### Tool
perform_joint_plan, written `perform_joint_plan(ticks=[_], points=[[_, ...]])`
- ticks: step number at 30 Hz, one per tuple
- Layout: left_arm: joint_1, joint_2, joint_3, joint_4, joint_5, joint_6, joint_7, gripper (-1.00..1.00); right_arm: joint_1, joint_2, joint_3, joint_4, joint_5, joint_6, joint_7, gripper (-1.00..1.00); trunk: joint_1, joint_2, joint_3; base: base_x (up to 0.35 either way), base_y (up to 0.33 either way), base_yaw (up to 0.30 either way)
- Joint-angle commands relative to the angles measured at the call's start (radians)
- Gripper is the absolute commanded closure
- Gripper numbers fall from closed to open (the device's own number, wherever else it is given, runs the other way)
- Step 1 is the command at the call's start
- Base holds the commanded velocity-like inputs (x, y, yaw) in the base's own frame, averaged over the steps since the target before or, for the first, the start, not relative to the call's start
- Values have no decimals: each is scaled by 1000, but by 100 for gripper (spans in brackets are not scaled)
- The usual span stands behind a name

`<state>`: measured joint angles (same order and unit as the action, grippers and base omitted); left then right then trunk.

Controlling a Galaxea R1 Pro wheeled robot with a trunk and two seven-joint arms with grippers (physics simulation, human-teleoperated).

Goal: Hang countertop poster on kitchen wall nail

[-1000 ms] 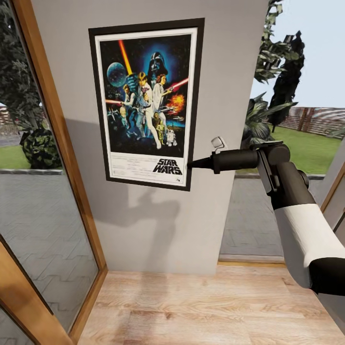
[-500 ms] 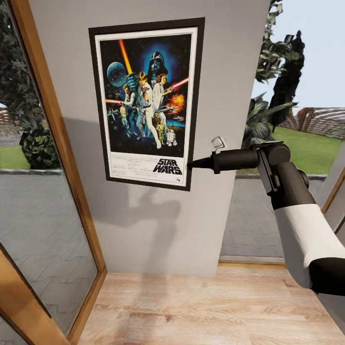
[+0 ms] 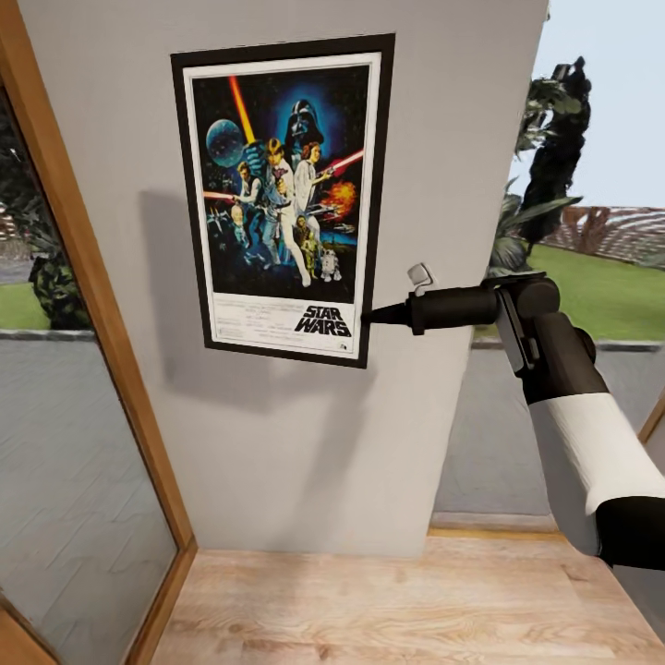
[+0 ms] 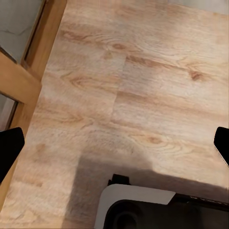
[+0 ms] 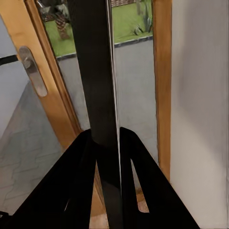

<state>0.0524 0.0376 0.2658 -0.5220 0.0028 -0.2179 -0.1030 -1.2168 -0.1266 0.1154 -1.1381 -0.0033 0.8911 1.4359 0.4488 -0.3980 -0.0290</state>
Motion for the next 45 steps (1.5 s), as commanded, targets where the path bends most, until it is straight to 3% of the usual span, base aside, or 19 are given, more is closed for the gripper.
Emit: perform_joint_plan(ticks=[1,14,45], points=[[0,-1,6,-1,0,-1,-9,-100,-1,-1,1,0,-1,14,5,100,1,-2,-2,334,0,0],[0,-1,6,-1,0,-1,-9,-100,0,-1,1,0,-1,14,5,100,1,-2,-2,299,0,0],[0,-1,6,-1,0,-1,-9,-100,0,-1,1,-3,-1,14,5,100,1,-2,-2,66,0,0]])
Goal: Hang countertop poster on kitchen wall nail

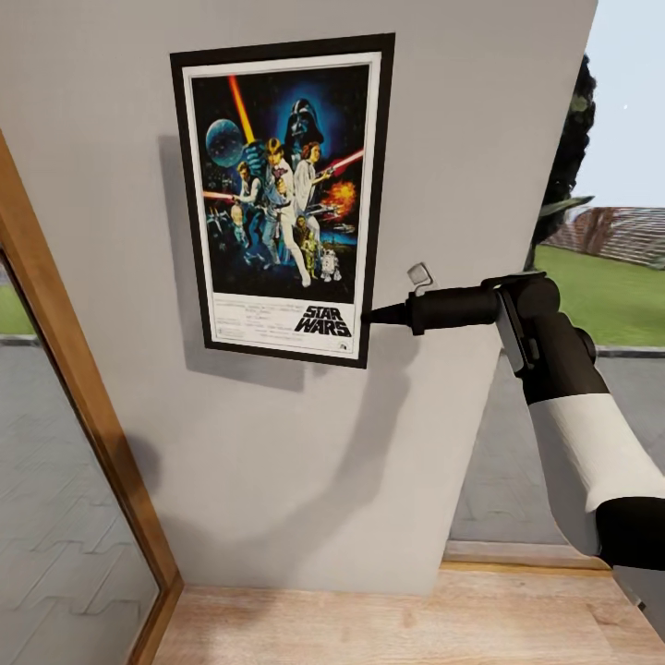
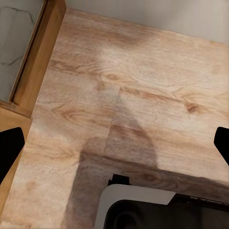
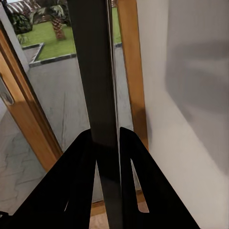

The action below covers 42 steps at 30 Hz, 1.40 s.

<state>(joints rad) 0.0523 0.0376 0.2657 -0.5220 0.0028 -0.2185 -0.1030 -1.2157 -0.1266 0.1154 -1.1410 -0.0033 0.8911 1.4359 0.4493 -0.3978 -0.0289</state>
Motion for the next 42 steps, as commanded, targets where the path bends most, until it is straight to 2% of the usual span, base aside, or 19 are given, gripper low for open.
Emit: perform_joint_plan(ticks=[1,10,21,33,42], points=[[0,-1,6,-1,0,-1,-9,-100,-1,-1,1,0,-1,14,5,100,1,-2,-2,0,0,0],[0,-1,6,-1,0,0,-9,-100,-1,-1,1,-2,-1,13,5,100,1,-2,-2,5,0,0],[0,-1,7,-1,0,-1,-9,-100,-1,-3,1,-3,-1,14,5,100,1,-2,-2,183,0,0],[0,-1,7,-1,0,0,-9,-100,-1,-4,1,-3,-1,14,5,100,1,-2,-2,18,0,0],[0,-1,7,-1,0,0,-9,-100,-1,-4,1,-3,-1,14,5,100,1,-2,-2,203,0,0]])
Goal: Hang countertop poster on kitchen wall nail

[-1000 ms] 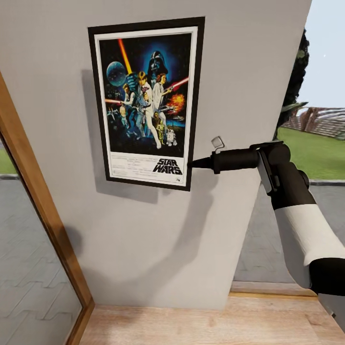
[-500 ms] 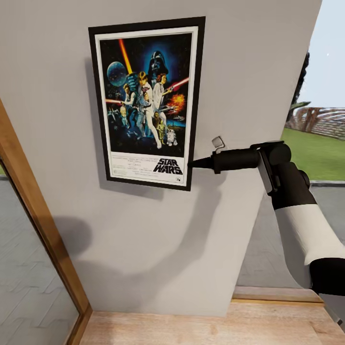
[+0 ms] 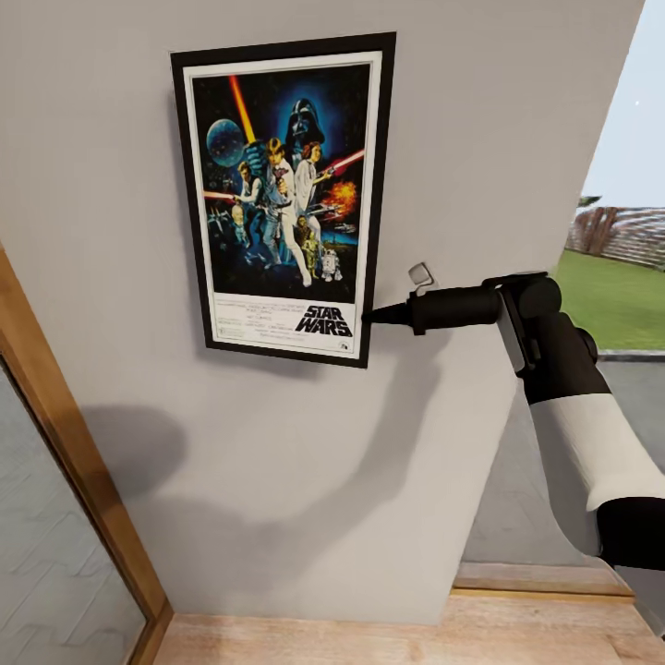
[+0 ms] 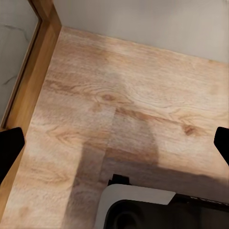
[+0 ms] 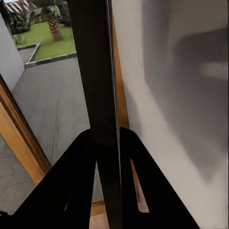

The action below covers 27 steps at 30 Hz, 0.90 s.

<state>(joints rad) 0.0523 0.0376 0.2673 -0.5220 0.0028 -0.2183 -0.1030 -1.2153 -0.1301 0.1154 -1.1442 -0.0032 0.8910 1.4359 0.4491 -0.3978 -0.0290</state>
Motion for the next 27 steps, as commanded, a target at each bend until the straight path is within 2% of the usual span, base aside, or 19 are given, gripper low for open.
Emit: perform_joint_plan(ticks=[1,27], points=[[0,-1,6,-1,0,-1,-9,-100,-1,-1,1,0,-1,14,5,100,1,-2,-2,94,0,0],[0,-1,6,-1,0,-1,-9,-100,-1,-2,1,0,-1,13,5,100,1,-2,-2,43,0,0]])
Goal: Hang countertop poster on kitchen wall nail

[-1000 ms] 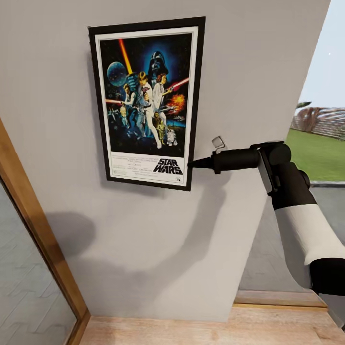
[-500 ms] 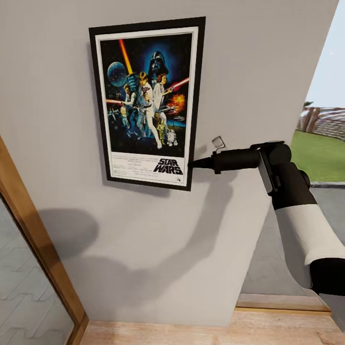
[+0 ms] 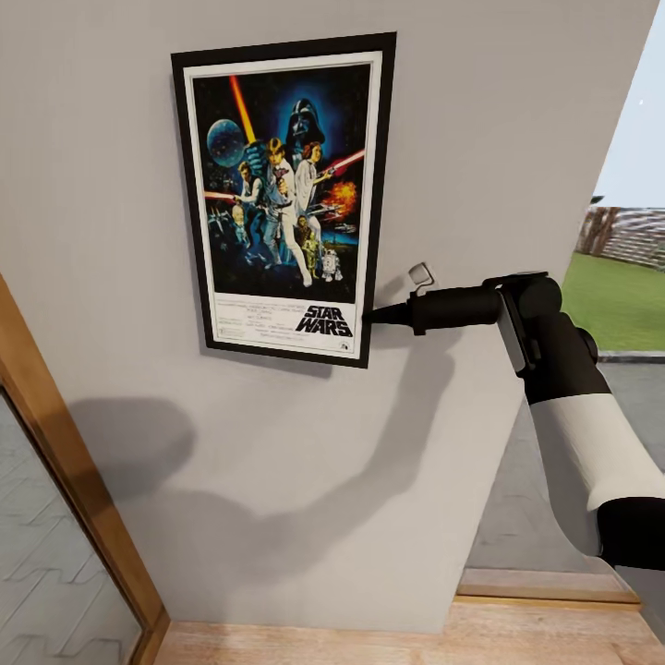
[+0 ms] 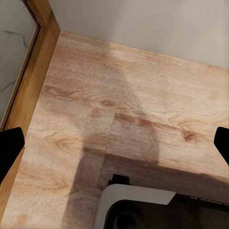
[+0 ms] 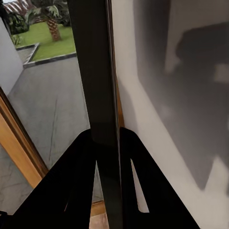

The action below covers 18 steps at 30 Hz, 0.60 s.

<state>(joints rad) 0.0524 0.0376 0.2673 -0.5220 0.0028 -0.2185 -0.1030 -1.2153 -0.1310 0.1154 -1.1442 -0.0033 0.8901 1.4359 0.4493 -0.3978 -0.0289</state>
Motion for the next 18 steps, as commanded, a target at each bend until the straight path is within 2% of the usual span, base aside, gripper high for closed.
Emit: perform_joint_plan(ticks=[1,12,18], points=[[0,-1,6,-1,0,0,-9,-100,-1,-1,1,0,-1,14,5,100,1,-2,-2,1,0,0],[0,-1,11,-1,0,-1,-9,-100,-1,-1,1,0,-1,14,5,100,1,-2,-2,0,0,0],[0,-1,13,-1,0,-1,-9,-100,-1,-1,1,0,-1,14,5,100,1,-2,-2,89,0,0]])
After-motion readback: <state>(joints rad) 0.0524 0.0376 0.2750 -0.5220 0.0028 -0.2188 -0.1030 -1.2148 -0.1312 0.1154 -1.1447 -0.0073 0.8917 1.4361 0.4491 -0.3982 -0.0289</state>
